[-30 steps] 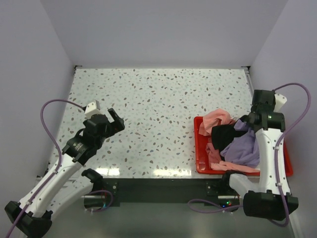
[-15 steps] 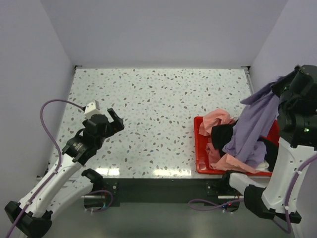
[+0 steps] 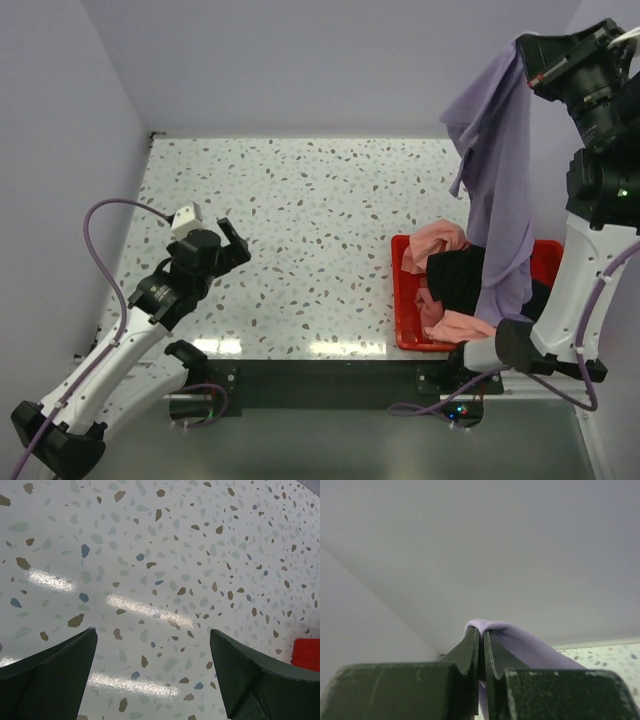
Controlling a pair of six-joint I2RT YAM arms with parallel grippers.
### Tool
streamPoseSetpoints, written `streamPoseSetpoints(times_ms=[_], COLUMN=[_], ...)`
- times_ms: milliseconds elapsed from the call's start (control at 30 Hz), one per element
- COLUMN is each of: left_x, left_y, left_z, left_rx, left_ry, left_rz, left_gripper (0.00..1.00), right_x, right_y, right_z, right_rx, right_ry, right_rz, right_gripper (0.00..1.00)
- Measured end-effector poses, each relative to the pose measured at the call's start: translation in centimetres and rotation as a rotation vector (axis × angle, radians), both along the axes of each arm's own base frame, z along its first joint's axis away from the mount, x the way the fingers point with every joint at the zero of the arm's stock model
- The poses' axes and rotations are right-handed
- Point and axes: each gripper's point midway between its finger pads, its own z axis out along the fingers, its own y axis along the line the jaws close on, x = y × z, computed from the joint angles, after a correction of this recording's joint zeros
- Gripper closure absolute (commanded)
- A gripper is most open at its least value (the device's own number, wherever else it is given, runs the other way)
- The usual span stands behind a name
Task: Fold and stack the t-shirts
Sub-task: Grab the tshirt from the pile, then move the tshirt to the center of the board
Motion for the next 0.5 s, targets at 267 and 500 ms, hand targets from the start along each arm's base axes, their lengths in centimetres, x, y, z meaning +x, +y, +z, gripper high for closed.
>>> streamPoseSetpoints(times_ms=[267, 500], left_x=[0.0, -0.3], left_y=[-0.1, -0.3], left_z=[-0.4, -0.5], left_rx=[-0.002, -0.018], left_ry=[0.016, 0.033], left_rz=[0.0, -0.001], left_gripper=[0.0, 0.0], right_x=[4.3, 5.7], right_y=[10.5, 21.6], right_z=[1.2, 1.4], right_rx=[0.063, 0.057], right_ry=[-0.089, -0.146], right_rz=[0.365, 0.608], right_gripper=[1.0, 1.0])
